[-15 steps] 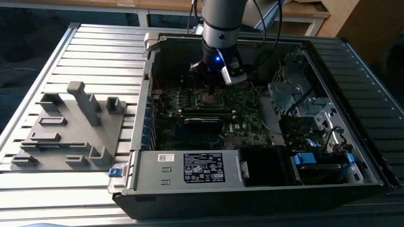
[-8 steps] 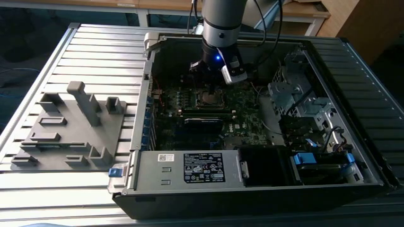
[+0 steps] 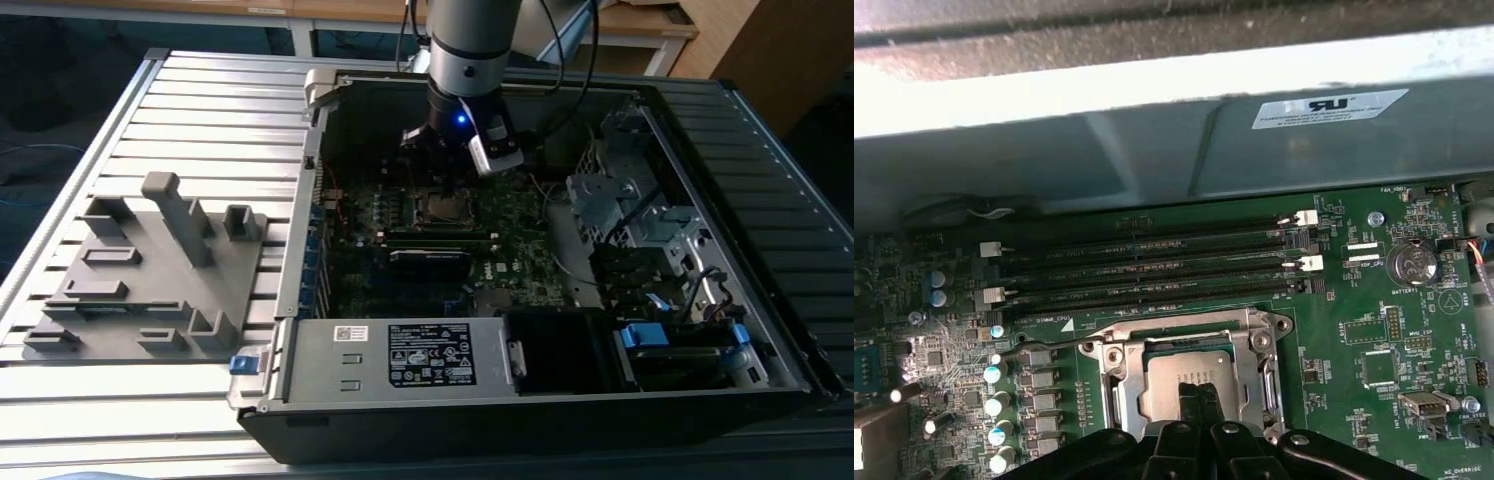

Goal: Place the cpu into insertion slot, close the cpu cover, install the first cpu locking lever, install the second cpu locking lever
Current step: 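Install the first cpu locking lever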

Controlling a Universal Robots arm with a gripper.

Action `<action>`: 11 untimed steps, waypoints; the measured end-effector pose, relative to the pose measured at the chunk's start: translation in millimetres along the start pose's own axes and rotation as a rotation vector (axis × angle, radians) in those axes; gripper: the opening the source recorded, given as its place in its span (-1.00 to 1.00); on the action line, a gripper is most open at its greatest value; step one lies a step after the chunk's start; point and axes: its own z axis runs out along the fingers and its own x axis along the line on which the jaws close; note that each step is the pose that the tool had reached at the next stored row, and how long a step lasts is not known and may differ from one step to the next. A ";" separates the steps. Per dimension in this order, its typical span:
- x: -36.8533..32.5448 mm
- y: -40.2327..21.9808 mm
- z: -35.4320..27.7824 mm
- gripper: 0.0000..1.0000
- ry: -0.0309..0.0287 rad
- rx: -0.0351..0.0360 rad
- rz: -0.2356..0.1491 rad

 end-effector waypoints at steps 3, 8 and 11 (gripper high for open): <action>0.0 0.0 -0.9 -0.79 0.0001 0.0004 0.000; 0.0 0.2 -2.7 -0.79 0.0000 -0.0001 0.000; 0.0 0.2 -3.8 -0.79 0.0001 0.0002 0.000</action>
